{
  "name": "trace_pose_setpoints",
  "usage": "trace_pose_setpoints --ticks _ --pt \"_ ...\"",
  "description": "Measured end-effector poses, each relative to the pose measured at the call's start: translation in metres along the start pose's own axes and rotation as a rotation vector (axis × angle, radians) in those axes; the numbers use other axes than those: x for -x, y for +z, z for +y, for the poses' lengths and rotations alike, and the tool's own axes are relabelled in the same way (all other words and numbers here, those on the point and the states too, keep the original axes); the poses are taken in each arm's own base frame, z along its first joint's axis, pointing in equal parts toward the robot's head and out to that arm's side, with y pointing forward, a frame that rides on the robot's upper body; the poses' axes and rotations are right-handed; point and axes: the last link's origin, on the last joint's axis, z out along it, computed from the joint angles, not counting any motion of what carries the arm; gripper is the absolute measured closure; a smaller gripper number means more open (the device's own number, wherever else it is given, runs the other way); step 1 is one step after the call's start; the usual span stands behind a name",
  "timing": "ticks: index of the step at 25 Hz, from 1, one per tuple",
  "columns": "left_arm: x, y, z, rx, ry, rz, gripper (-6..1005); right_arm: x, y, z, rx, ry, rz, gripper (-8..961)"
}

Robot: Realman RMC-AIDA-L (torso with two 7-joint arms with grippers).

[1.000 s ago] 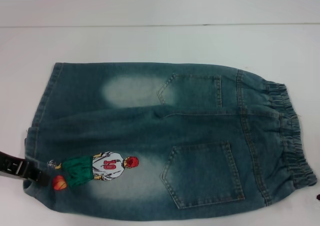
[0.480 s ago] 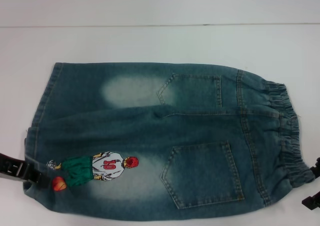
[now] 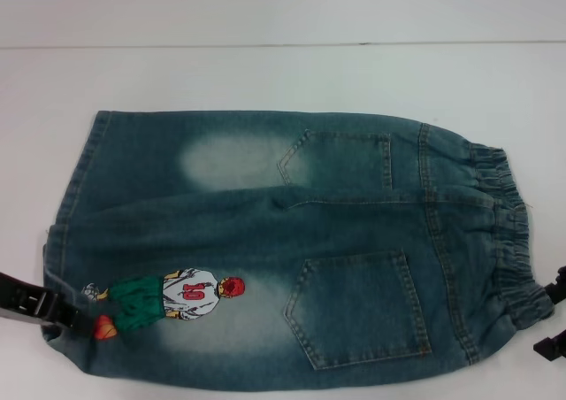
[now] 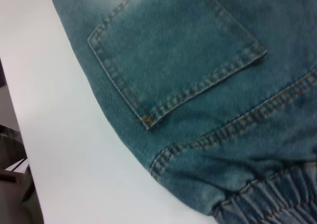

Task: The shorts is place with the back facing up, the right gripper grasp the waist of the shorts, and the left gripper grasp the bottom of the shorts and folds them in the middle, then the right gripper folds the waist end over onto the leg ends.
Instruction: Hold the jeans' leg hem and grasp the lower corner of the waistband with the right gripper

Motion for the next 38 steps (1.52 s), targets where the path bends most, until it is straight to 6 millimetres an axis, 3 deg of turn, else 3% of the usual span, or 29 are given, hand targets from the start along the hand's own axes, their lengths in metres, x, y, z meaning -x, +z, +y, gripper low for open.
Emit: trace_pose_setpoints --ticks 11,20,36,38 --pt "-0.001 0.002 0.001 0.006 -0.001 -0.002 977 0.008 0.004 0.001 0.025 -0.049 -0.050 74" --pt "-0.001 0.003 -0.001 0.001 0.005 0.000 977 -0.001 0.008 -0.003 -0.007 -0.068 -0.063 101" --pt "0.000 0.007 -0.003 -0.014 0.043 -0.001 977 -0.005 0.010 -0.003 -0.020 -0.081 -0.072 773" --pt "0.001 0.007 -0.005 -0.019 0.040 0.009 977 -0.004 0.011 -0.003 -0.015 -0.099 -0.082 805"
